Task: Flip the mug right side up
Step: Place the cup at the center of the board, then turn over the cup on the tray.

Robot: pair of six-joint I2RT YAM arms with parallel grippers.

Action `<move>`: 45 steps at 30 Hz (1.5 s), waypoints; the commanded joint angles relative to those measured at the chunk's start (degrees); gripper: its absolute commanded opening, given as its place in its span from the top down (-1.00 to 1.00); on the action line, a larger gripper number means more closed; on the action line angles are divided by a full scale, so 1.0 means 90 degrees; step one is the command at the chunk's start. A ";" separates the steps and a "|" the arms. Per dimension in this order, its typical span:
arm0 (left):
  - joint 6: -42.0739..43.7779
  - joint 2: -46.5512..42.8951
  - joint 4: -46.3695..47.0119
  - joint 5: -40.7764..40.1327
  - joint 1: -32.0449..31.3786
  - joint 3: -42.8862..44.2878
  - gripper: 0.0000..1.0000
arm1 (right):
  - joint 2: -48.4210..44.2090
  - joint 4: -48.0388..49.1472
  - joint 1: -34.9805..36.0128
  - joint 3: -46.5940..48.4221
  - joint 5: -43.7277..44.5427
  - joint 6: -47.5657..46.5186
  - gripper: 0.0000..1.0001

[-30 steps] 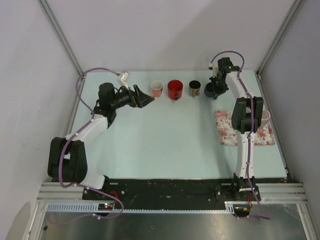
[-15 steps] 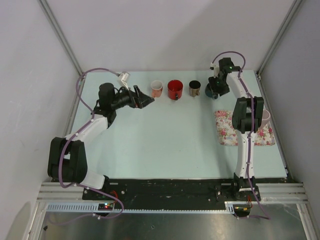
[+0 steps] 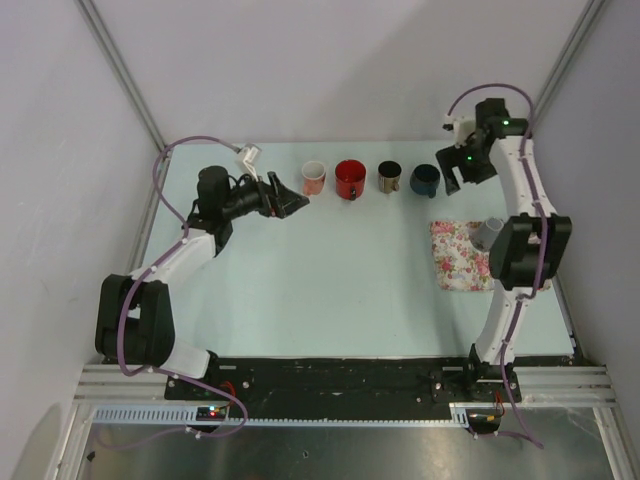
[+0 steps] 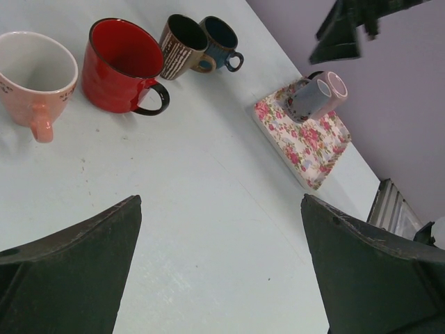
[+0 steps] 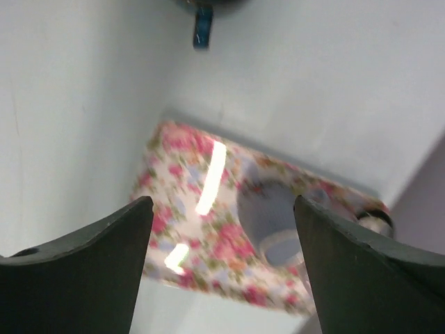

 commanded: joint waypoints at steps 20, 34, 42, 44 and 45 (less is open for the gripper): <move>0.0798 -0.0421 0.0087 0.0743 -0.0084 -0.0620 -0.97 | -0.0253 -0.1429 -0.1044 -0.0845 0.0707 -0.2025 -0.78; 0.0804 -0.0482 0.0080 0.0691 -0.0092 -0.0693 -0.97 | -0.0145 -0.0519 -0.1111 -0.1637 0.0587 -0.1003 -0.69; 0.0803 -0.0434 0.0074 0.0664 -0.0092 -0.0691 -0.97 | -0.0099 -0.0050 -0.1112 -0.1873 0.0747 -0.0905 -0.53; 0.0796 -0.0421 0.0071 0.0663 -0.0093 -0.0690 -0.97 | -0.0094 0.0031 -0.1112 -0.1918 0.0752 -0.0932 -0.44; 0.0800 -0.0412 0.0071 0.0659 -0.0088 -0.0690 -0.97 | -0.0098 0.0043 -0.1117 -0.1938 0.0753 -0.0969 -0.40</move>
